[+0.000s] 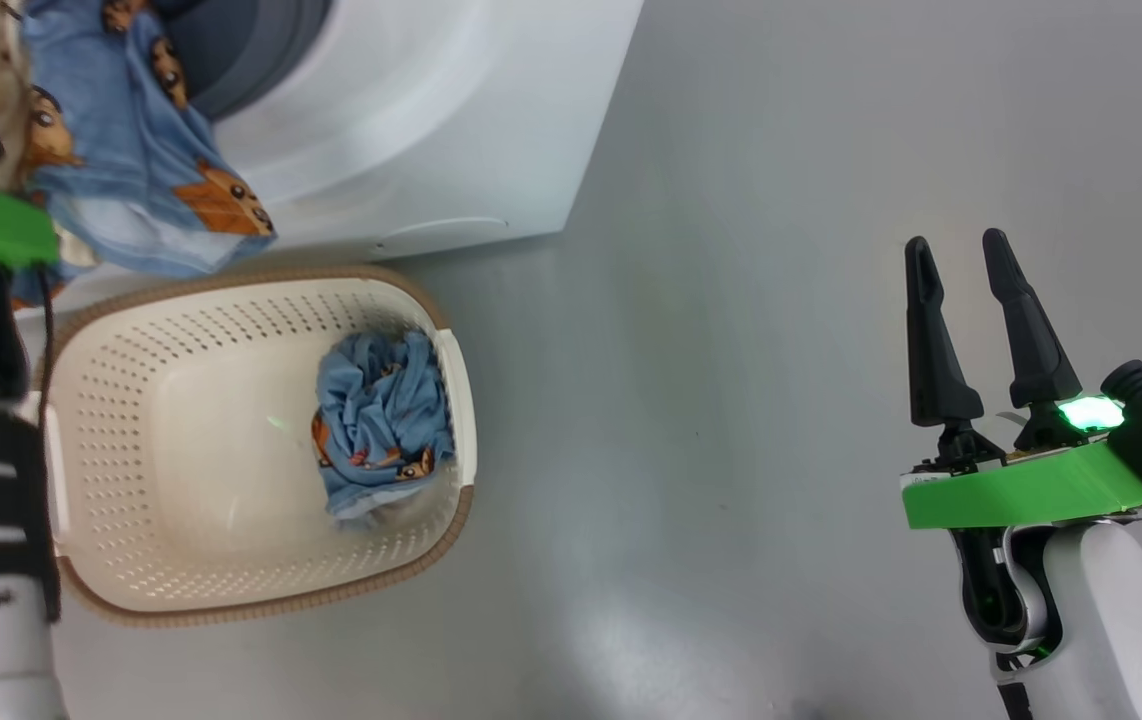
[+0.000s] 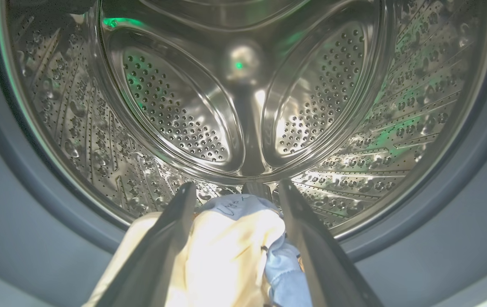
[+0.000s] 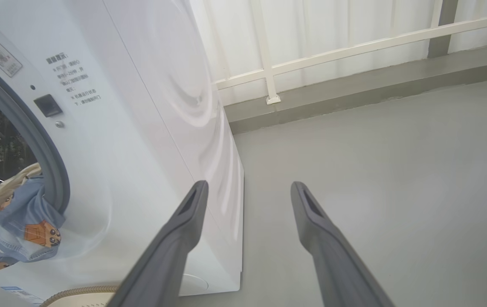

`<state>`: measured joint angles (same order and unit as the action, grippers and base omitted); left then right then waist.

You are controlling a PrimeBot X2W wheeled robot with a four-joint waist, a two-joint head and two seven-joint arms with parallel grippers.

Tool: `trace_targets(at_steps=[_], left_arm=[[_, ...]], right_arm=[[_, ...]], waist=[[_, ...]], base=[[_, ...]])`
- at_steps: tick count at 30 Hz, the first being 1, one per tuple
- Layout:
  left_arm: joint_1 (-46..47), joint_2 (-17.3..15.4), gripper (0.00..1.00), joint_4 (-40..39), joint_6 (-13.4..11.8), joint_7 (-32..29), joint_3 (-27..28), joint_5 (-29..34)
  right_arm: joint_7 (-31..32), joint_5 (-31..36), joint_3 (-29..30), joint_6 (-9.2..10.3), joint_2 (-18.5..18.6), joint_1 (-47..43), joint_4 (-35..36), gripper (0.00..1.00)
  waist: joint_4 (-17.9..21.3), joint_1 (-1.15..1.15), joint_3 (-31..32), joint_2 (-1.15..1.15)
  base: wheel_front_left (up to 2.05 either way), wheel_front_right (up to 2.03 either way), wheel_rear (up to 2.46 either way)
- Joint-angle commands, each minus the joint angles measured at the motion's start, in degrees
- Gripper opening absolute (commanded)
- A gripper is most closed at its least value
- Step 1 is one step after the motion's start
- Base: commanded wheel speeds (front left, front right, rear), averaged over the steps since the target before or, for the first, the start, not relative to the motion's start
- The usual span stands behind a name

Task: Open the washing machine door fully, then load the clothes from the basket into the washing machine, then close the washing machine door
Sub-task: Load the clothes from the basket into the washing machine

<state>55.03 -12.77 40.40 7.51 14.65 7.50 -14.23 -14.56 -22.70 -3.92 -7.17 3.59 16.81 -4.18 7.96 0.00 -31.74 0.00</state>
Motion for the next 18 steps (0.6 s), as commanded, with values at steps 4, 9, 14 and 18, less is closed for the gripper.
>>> trace_targets(at_steps=[4, 9, 14, 18], left_arm=[[-5.58, -1.35, 1.00, -4.05, -0.03, 0.34, 1.73, 0.63], [-10.68, 0.05, 1.00, -6.78, -0.03, 0.34, 2.33, 1.29], [-15.80, 1.11, 1.00, -9.20, -0.03, 0.35, 1.78, 2.12], [-19.90, 2.28, 1.00, -11.02, -0.03, 0.35, 2.63, 1.99]], right_arm=[[-0.44, 0.59, -0.80, -0.32, 1.36, -2.17, 0.72, 1.00], [-0.44, 0.37, -0.13, -0.32, 2.54, -3.86, 0.65, 1.00], [-0.44, 0.28, 0.03, -0.32, 3.45, -5.59, 0.37, 1.00], [-0.44, 0.16, 0.52, -0.32, 3.89, -6.86, 0.26, 1.00]], waist=[[-1.50, 0.00, 3.48, 0.00], [-3.04, 0.00, 6.11, 0.00], [-4.30, 0.00, 8.77, 0.00], [-5.15, 0.00, 10.90, 0.00]], base=[[0.00, 0.00, 0.00], [0.00, 0.00, 0.00], [0.00, 0.00, 0.00], [0.00, 0.00, 0.00]])
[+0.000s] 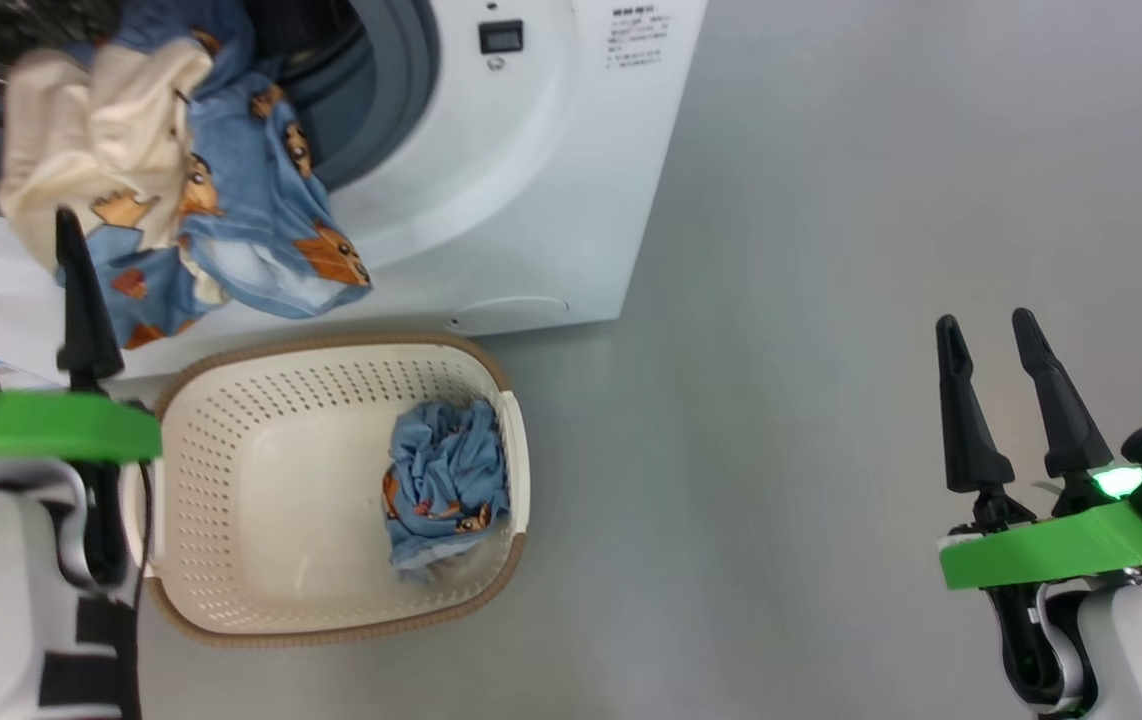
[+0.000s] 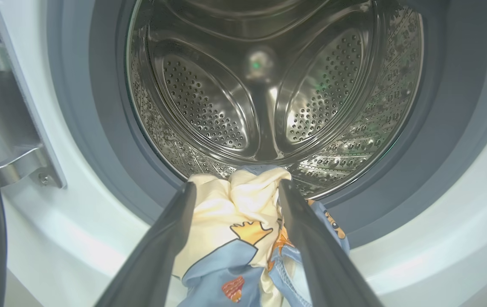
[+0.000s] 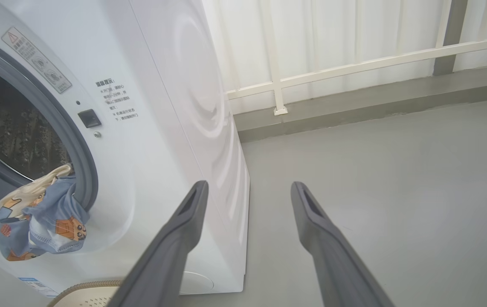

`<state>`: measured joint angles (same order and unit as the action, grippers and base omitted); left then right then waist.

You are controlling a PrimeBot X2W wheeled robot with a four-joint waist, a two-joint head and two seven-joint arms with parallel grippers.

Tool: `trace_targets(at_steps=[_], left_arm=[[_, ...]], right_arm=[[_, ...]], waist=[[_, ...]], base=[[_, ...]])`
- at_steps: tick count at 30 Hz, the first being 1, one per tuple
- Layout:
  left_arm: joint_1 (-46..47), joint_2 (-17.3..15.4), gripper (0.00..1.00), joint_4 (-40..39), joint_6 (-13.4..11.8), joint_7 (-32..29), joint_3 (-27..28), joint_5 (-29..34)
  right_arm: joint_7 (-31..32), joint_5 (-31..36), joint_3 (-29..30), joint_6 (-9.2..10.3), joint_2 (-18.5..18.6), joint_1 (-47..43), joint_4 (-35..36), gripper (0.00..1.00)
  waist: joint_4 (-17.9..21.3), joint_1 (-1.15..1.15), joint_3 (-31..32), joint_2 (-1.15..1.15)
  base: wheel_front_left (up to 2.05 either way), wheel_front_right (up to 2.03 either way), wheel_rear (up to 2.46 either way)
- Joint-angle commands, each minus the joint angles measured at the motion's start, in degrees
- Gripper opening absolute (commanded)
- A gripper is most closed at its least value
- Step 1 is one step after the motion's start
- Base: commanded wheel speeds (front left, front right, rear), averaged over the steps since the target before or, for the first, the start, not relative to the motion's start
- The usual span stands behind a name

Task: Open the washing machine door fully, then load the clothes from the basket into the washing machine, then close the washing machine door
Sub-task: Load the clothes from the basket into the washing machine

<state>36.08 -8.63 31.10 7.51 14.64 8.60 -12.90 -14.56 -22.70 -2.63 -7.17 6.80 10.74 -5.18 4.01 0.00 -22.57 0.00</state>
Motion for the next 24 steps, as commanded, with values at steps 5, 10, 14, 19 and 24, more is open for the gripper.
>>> trace_targets(at_steps=[5, 10, 14, 19, 24], left_arm=[[-5.82, -0.40, 1.00, -3.94, -0.02, 0.36, 2.02, 0.64], [-10.36, 0.39, 1.00, -5.59, -0.02, 0.36, 2.07, 0.92], [-13.40, 0.76, 1.00, -6.81, -0.02, 0.36, 1.98, 0.95], [-16.70, 1.14, 1.00, -8.24, -0.02, 0.36, 1.95, 1.12], [-20.35, 2.11, 1.00, -10.36, -0.02, 0.36, 2.76, 0.90]], right_arm=[[-0.44, 0.00, -0.21, -0.32, 1.06, -2.47, 1.00, 1.00], [-0.44, -0.13, 0.08, -0.32, 1.52, -3.95, 0.84, 1.00], [-0.44, -0.27, 0.65, -0.32, 1.88, -5.22, 0.88, 1.00], [-0.44, -0.33, 1.22, -0.32, 2.41, -6.88, 0.96, 1.00], [-0.44, -0.36, 1.89, -0.32, 2.69, -8.33, 1.17, 1.00]], waist=[[-2.16, 0.00, 4.46, 0.00], [-3.01, 0.00, 6.69, 0.00], [-3.65, 0.00, 8.34, 0.00], [-4.35, 0.00, 10.05, 0.00], [-4.71, 0.00, 11.47, 0.00]], base=[[0.00, 0.00, 0.00], [0.00, 0.00, 0.00], [0.00, 0.00, 0.00], [0.00, 0.00, 0.00], [0.00, 0.00, 0.00]])
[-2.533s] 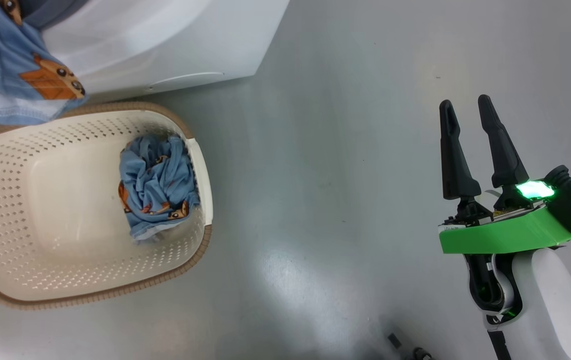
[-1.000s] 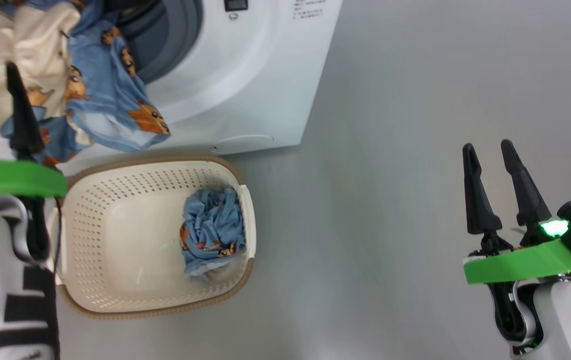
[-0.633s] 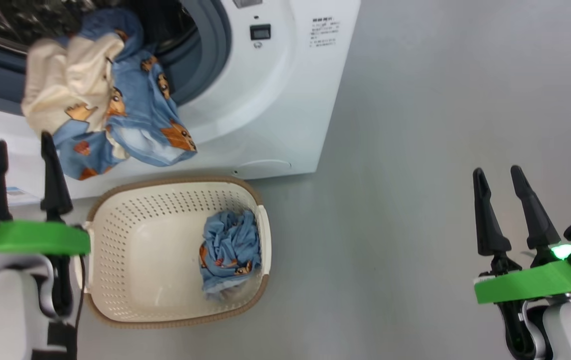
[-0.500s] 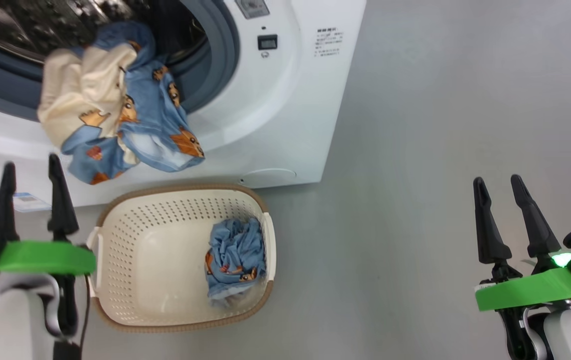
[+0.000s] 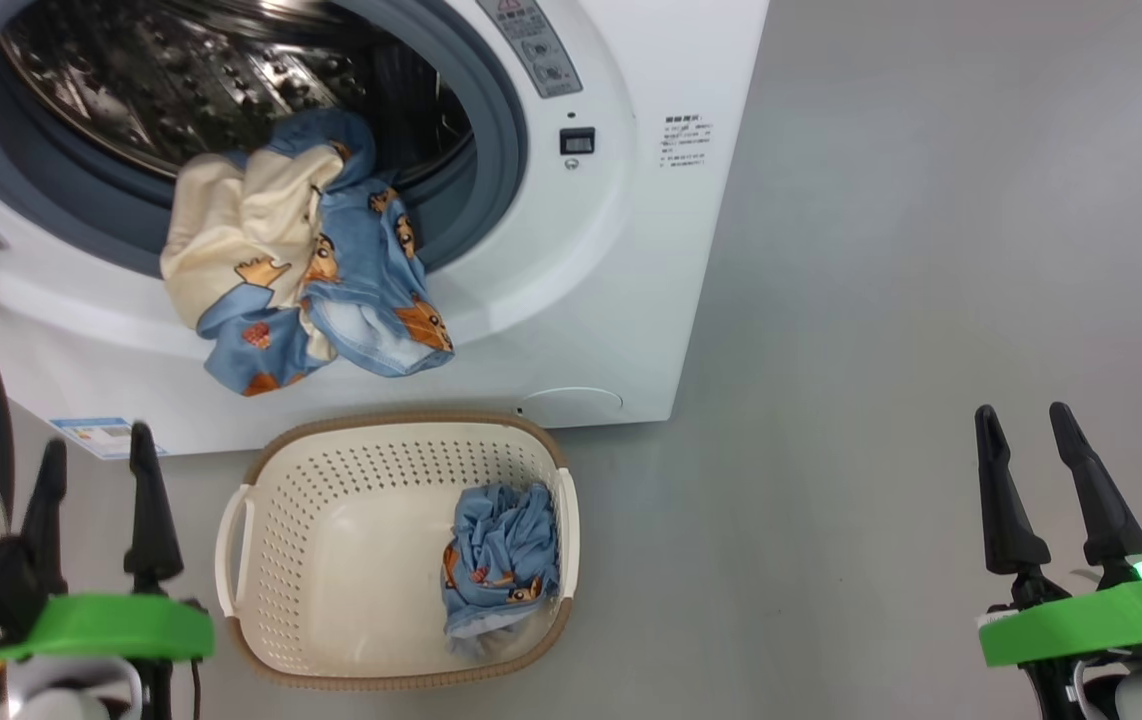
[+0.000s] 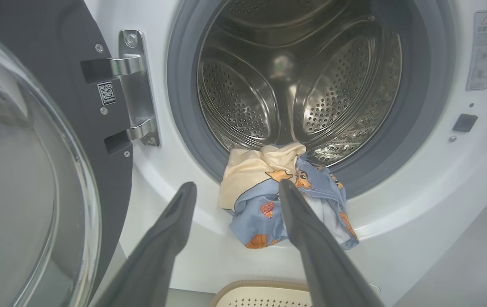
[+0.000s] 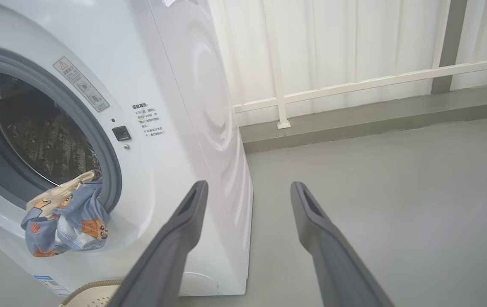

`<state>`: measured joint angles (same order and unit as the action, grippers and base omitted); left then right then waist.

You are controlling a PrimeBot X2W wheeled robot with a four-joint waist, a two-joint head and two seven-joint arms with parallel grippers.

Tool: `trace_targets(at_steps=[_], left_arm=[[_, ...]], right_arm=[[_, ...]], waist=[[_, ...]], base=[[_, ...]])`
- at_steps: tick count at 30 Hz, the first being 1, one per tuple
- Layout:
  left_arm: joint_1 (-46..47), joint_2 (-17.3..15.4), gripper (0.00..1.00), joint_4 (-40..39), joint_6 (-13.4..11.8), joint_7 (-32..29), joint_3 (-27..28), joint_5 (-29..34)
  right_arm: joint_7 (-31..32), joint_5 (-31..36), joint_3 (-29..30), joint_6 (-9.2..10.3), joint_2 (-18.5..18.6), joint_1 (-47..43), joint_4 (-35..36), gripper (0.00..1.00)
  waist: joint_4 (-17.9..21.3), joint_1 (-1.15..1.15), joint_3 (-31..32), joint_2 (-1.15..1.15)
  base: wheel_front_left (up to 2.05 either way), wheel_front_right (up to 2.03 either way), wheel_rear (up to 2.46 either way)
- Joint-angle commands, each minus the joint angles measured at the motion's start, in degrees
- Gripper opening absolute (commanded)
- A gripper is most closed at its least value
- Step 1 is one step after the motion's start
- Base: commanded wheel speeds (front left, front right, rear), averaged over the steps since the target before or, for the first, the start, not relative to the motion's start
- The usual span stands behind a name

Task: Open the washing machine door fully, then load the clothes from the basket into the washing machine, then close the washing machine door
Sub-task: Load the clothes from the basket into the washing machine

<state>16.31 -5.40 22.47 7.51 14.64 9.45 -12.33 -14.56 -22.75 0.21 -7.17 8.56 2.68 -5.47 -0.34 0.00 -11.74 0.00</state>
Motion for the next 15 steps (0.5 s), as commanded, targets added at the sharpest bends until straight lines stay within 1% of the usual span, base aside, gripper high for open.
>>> trace_targets(at_steps=[1, 15], left_arm=[[-1.36, -0.92, 1.00, -2.08, -0.02, 0.36, 2.05, 0.22], [-10.52, 0.88, 1.00, -7.49, -0.02, 0.36, 3.48, 0.01]], right_arm=[[-0.44, -0.33, -0.80, -0.32, 0.91, -0.59, 1.50, 1.00], [-0.44, -0.48, 0.73, -0.32, 0.99, -4.30, 1.78, 1.00]], waist=[[-0.42, 0.00, 0.90, 0.00], [-0.70, 0.00, 3.78, 0.00]], base=[[0.00, 0.00, 0.00], [0.00, 0.00, 0.00]])
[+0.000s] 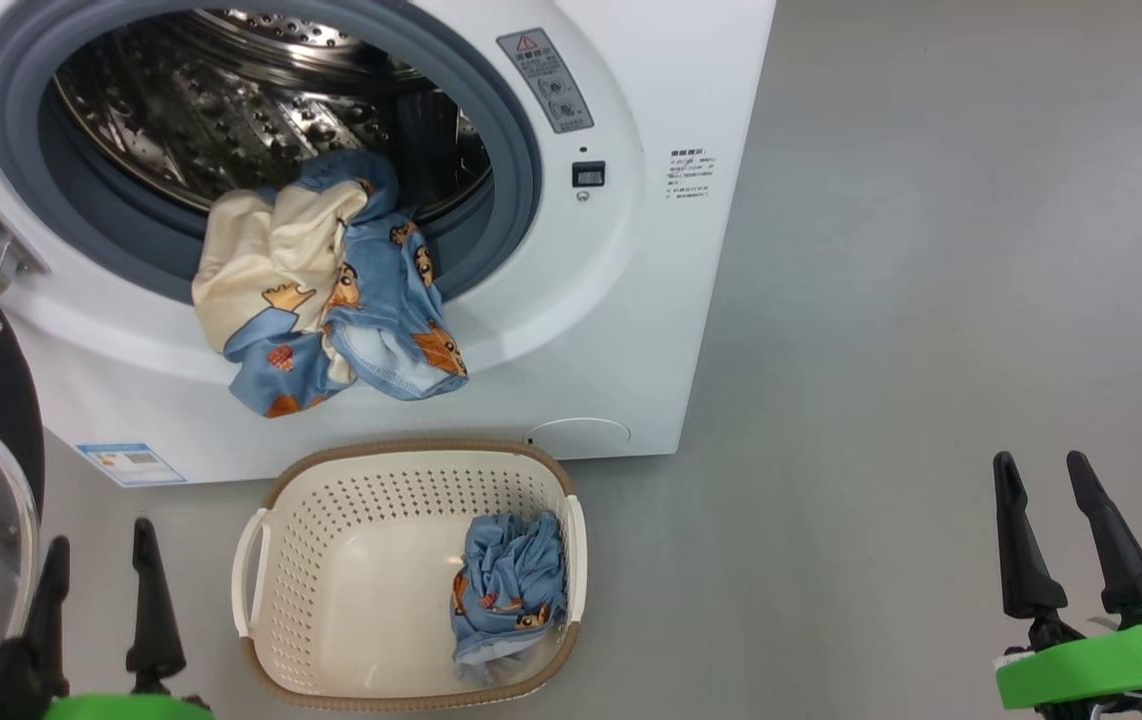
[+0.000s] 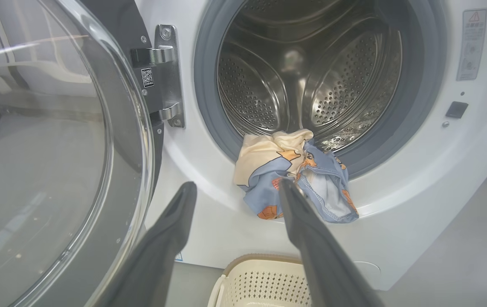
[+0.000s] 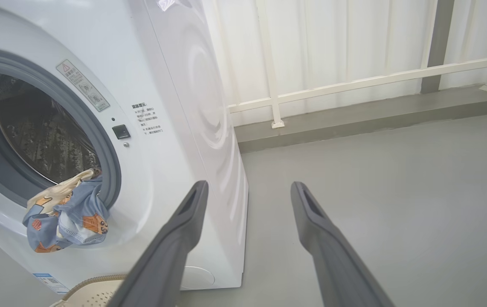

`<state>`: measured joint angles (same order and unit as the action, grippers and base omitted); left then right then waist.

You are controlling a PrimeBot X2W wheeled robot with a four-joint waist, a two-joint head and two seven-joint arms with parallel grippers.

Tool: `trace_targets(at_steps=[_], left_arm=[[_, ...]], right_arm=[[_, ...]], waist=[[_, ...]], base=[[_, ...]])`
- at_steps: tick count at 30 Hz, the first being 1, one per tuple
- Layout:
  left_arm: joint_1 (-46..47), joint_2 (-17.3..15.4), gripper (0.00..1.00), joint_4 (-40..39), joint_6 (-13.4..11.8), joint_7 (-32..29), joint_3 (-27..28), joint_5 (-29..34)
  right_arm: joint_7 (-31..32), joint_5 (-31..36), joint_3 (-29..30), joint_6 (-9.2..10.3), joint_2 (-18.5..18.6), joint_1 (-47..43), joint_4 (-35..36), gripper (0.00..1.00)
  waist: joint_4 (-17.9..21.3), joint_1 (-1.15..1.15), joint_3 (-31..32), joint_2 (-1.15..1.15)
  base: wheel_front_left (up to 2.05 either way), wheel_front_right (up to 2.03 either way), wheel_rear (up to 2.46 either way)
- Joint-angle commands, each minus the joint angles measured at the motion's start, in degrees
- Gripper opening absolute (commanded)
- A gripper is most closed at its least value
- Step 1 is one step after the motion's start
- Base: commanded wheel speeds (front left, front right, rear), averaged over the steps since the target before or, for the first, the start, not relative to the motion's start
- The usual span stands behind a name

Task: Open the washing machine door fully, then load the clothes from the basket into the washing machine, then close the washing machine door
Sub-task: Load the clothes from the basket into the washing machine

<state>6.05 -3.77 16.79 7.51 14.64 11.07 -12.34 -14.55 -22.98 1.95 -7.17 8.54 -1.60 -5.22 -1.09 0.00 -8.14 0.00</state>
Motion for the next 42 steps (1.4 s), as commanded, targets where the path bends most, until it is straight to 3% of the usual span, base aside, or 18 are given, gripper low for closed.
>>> trace_targets(at_steps=[1, 21, 42], left_arm=[[-0.86, -0.67, 1.00, -2.19, -0.02, 0.36, 1.86, 0.03], [-3.41, 0.15, 1.00, -4.41, -0.02, 0.36, 1.11, -0.10], [10.35, -2.43, 1.00, 6.74, -0.02, 0.36, -4.78, -5.72]], right_arm=[[-0.45, -0.24, -0.99, -0.32, 1.00, -0.15, 1.55, 1.00], [-0.45, -0.10, -1.32, -0.32, 0.89, -0.72, 2.04, 1.00], [-0.45, 0.48, -2.38, -0.32, -0.35, 5.37, 2.98, 1.00]], waist=[[0.08, 0.00, 0.28, 0.00], [-0.02, 0.00, 0.17, 0.00], [1.73, 0.00, -11.56, 0.00]], base=[[0.00, 0.00, 0.00], [0.00, 0.00, 0.00], [0.00, 0.00, 0.00]])
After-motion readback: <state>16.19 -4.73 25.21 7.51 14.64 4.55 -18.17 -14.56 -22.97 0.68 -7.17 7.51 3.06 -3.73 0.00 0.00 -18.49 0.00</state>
